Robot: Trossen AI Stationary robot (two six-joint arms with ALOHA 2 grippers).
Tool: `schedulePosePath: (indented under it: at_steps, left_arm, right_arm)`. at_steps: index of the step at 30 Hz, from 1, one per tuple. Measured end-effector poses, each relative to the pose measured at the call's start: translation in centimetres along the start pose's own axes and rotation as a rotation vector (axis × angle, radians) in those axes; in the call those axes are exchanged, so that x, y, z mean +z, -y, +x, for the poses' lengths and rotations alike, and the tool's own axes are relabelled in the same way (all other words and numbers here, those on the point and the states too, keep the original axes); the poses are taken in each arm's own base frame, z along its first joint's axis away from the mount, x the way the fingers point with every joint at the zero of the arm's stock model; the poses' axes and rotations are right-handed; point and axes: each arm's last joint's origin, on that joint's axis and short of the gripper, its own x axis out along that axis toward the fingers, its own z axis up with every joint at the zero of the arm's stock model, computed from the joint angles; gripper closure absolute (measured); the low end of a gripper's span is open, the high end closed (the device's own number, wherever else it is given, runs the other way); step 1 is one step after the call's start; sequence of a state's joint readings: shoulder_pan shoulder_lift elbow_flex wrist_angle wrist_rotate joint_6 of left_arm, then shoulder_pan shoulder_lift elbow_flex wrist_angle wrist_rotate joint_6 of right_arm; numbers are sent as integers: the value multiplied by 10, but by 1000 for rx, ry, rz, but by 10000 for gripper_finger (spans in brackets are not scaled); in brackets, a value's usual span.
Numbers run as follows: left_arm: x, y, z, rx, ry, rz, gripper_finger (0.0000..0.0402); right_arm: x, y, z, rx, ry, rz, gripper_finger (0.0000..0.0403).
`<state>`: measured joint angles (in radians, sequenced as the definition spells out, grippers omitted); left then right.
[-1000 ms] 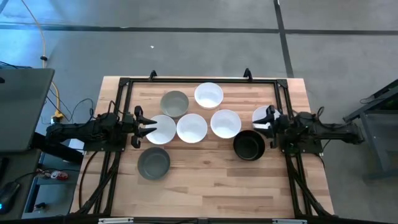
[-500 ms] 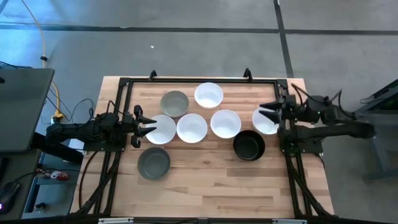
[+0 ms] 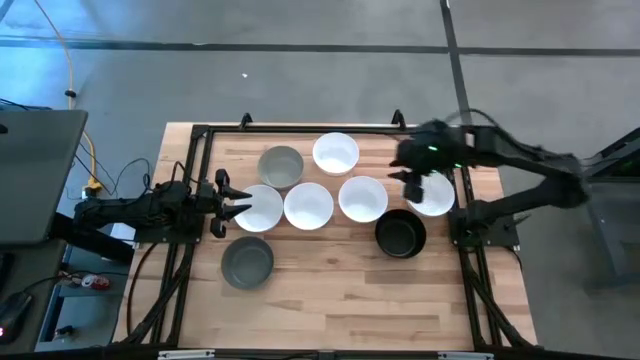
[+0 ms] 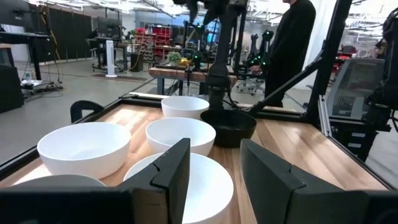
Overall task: Nest bowls inside each other
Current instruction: Stack the white bowl on top of the white bowl
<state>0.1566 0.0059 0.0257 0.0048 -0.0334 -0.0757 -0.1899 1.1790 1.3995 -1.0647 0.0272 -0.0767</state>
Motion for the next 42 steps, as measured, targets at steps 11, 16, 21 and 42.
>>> schedulePosePath:
  at_steps: [11,16,21,42]
  left_arm:
    - [-3,0,0,-18,-30,-17,272]
    - [-3,0,0,-19,-30,-17,272]
    - [-3,0,0,-19,-30,-17,272]
    - [-3,0,0,-20,-29,1,272]
  right_arm:
    - [3,64,81,41,-394,3,277]
    - [1,97,81,123,-271,109,277]
    - [-2,116,77,135,-206,123,277]
    - [-7,160,73,17,-74,514,277]
